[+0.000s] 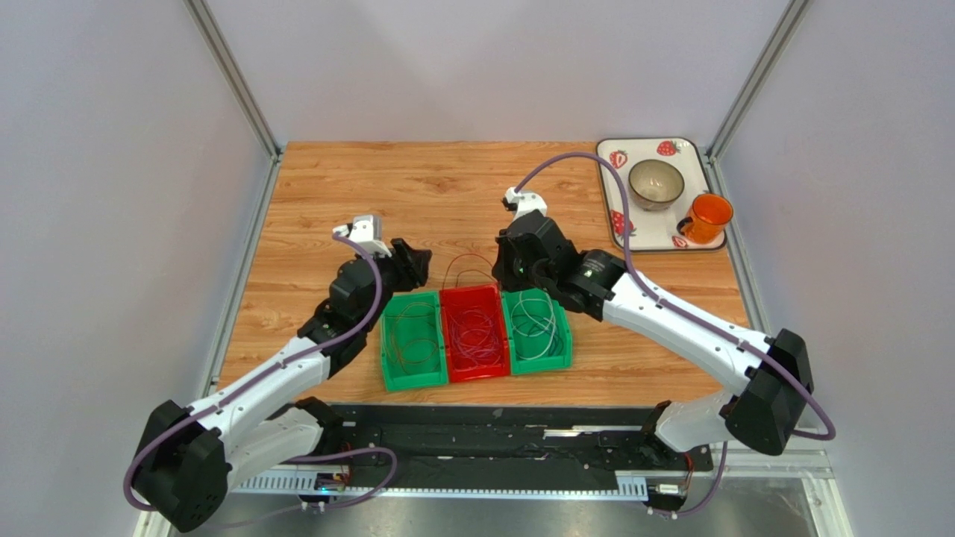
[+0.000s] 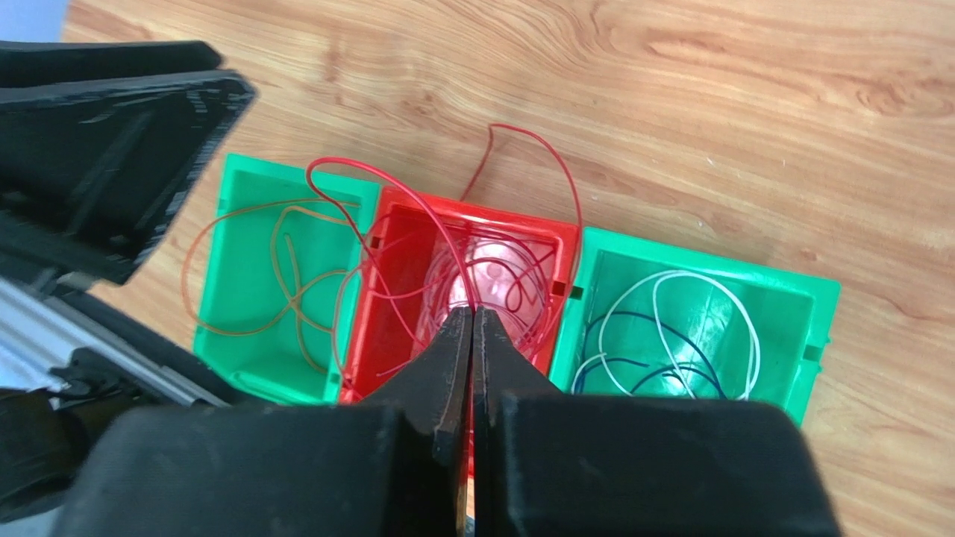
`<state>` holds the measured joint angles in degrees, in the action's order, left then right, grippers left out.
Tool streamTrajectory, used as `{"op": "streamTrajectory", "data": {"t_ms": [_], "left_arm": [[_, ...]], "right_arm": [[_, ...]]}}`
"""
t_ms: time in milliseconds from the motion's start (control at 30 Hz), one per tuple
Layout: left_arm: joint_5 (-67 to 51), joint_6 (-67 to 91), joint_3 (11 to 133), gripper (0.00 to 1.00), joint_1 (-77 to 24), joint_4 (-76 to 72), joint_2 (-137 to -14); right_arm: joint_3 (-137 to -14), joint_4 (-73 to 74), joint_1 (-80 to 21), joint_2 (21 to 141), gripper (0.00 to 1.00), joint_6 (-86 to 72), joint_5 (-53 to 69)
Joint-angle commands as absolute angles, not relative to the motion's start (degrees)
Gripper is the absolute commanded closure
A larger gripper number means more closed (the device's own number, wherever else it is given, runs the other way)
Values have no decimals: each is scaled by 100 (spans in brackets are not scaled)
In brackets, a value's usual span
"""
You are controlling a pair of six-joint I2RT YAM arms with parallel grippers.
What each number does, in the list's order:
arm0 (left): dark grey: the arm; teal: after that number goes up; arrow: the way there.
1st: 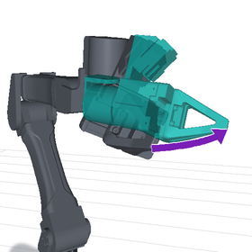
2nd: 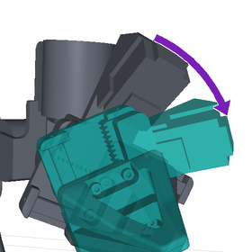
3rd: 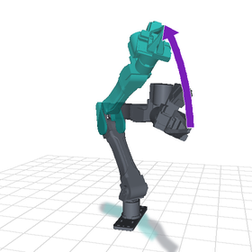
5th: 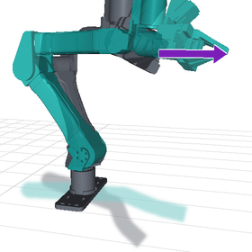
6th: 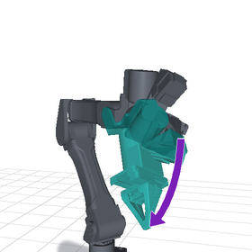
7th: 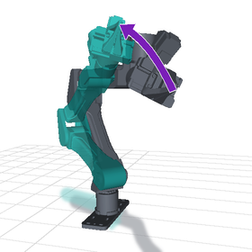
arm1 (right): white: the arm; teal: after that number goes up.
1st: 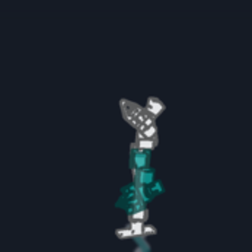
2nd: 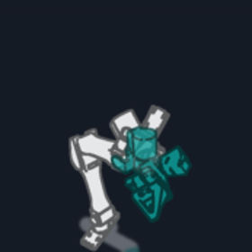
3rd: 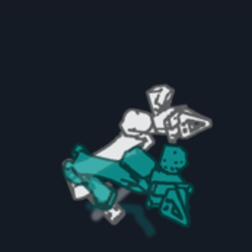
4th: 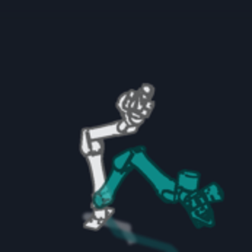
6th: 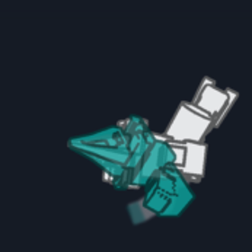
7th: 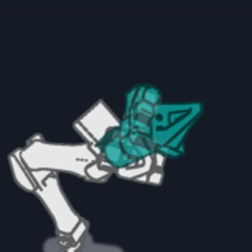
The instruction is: Untangle the cables
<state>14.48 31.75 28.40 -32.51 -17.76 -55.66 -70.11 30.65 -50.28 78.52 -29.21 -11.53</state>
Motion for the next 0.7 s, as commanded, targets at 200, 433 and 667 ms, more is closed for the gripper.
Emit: {"op": "streamTrajectory", "data": {"t_ms": [200,433,667], "left_arm": [[1397,3190,2909,40,-3217,-1846,-5599],[1397,3199,2936,40,-3208,-1828,-5625],[1397,3199,2927,40,-3217,-1811,-5634]], "right_arm": [[-7259,4120,-5449,8568,100,-3322,-2856],[-7786,4710,-6028,9412,100,-3462,-3260],[-8103,4755,-6249,9896,100,-3542,-3120]]}}
